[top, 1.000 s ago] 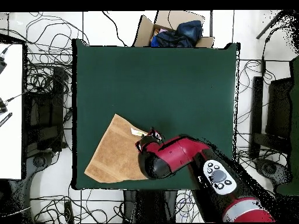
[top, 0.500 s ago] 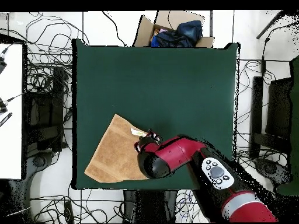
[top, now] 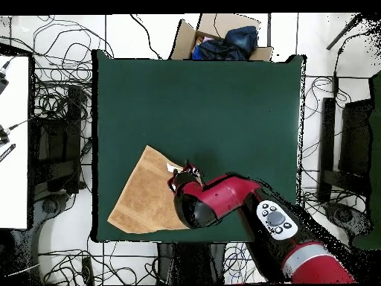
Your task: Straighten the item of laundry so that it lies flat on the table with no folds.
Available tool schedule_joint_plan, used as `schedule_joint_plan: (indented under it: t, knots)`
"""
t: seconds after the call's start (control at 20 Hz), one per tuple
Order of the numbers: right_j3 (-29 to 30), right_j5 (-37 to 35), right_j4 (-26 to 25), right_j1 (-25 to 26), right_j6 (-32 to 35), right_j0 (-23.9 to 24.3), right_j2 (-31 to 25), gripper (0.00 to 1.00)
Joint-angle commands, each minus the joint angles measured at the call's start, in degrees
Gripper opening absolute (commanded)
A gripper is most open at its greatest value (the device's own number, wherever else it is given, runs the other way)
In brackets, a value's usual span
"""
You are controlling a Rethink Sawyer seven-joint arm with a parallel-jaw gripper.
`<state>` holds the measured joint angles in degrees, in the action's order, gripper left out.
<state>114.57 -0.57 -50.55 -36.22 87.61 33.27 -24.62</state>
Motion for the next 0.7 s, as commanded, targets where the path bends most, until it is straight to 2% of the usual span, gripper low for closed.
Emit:
schedule_joint_plan:
  t: [0.05,0.1,0.25,0.7]
  knots:
    - [-3.1,3.2,-3.0,0.0,3.9,-0.9,-2.4,1.0]
    - [-3.0,4.4,-3.2,-0.4,4.2,-1.4,-1.7,1.0]
    - [-1.6,0.8,-2.4,-1.6,2.8,0.4,-3.7,1.0]
    - [-6.2,1.4,-5.2,5.9,2.2,-1.5,1.0,1.0]
